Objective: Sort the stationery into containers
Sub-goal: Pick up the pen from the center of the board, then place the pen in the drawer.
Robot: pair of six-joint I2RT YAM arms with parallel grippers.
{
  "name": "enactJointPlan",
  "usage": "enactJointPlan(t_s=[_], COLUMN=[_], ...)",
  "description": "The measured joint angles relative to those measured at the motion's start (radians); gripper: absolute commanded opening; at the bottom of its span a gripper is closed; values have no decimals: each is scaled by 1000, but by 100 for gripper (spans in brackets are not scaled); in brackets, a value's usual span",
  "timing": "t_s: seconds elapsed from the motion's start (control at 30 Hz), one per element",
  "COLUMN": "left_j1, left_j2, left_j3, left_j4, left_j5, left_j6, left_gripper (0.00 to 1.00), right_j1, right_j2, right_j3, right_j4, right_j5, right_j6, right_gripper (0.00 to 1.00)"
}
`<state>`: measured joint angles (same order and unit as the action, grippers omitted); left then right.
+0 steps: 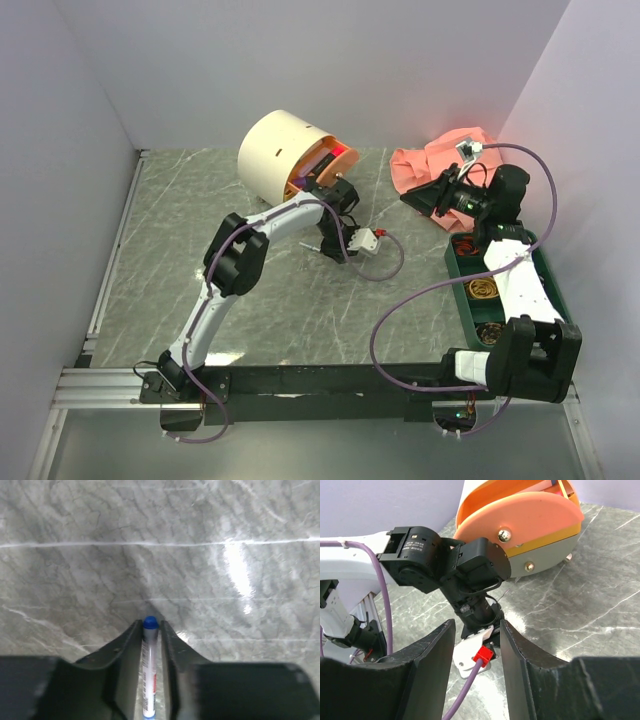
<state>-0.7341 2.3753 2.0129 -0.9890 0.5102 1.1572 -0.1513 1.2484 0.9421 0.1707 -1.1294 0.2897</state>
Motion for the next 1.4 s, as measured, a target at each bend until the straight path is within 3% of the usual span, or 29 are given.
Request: enactJointPlan(t_s=[0.2, 0.33, 0.5, 0.77, 0.97, 1.2, 1.4], left_j1=[-19, -44, -87, -105, -101, -92, -4], left_j2=[-66, -134, -199, -368, -526, -561, -508], left_j3=[-113, -220, -244, -43, 15, 99, 139], left_j4=[75, 116, 116, 122, 216, 354, 462], left_j5=[0, -2, 0, -9, -47, -165, -307], left_j6=[-80, -149, -232, -343, -444, -531, -668], left_gripper=[3, 1, 1, 1, 1, 1, 1], right_j1=[-1, -4, -5, -23, -24, -24, -24], right_j2=[-5, -29, -88, -136, -137, -137, -139], right_j3=[0, 0, 5, 27, 29, 39, 37], right_j4=[0, -1, -30, -144, -231, -265, -262], right_j5=[0, 3, 6, 12, 24, 32, 42], right_j6=[2, 10, 8, -56, -111, -134, -123], right_gripper=[47, 47, 47, 46, 46, 45, 45])
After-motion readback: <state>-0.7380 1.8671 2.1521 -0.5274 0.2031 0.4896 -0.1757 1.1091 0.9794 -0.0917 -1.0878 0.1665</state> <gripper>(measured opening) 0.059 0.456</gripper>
